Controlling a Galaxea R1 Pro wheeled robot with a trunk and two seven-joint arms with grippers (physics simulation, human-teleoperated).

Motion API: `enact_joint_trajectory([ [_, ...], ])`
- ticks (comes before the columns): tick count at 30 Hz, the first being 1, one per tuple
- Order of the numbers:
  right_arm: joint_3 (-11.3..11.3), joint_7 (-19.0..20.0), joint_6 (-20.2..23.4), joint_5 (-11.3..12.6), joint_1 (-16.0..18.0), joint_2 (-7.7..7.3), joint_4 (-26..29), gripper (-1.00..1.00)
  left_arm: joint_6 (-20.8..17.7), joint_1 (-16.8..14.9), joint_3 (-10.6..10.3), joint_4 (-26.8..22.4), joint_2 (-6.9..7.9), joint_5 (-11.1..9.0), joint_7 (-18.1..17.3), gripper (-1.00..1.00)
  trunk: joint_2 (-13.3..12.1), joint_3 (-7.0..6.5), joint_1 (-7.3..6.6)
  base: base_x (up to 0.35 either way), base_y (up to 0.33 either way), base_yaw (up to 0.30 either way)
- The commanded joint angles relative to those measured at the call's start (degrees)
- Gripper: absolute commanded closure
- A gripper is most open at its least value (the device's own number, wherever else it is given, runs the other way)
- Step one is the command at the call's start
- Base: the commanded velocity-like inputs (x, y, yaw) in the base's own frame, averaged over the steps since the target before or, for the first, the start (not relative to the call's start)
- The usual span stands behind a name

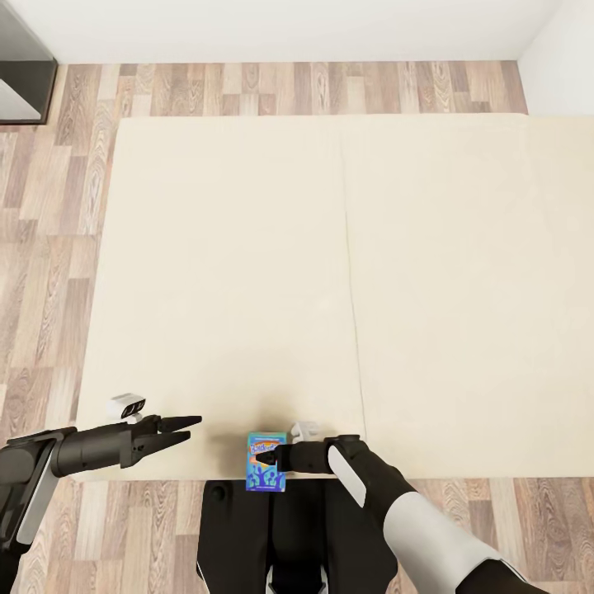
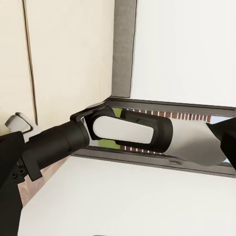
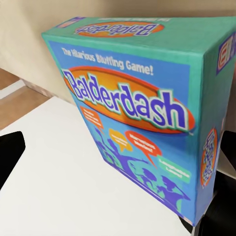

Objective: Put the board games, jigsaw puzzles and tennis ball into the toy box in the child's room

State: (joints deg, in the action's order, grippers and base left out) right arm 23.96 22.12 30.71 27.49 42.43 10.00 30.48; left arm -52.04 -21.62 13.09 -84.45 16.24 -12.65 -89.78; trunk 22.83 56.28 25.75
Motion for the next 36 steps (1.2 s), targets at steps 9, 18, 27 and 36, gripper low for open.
enact_joint_trajectory([
  [9,0.04,0.03,0.23,0.1,0.02,0.0,0.02,-1.0,-0.63,0.0,0.0,-0.02,0.02,0.04,-0.22,-1.0,0.09,0.06,0.03,0.0,0.026,0.0],
  [18,0.04,0.03,0.23,0.1,0.02,0.0,0.02,-1.0,-0.61,0.0,0.0,-0.02,0.02,0.05,-0.22,-1.0,0.09,0.1,0.03,0.0,0.025,0.0],
  [27,0.04,0.03,0.23,0.1,0.02,0.0,0.02,-1.0,-0.61,0.0,0.24,-0.02,0.1,0.0,-0.22,-1.0,0.09,0.19,0.03,0.0,0.044,0.0],
  [36,0.11,-0.04,0.59,0.05,0.02,0.0,-0.08,-1.0,-0.61,0.0,0.26,-0.02,0.16,0.02,-0.22,-1.0,0.09,0.26,0.03,0.0,0.023,0.0],
])
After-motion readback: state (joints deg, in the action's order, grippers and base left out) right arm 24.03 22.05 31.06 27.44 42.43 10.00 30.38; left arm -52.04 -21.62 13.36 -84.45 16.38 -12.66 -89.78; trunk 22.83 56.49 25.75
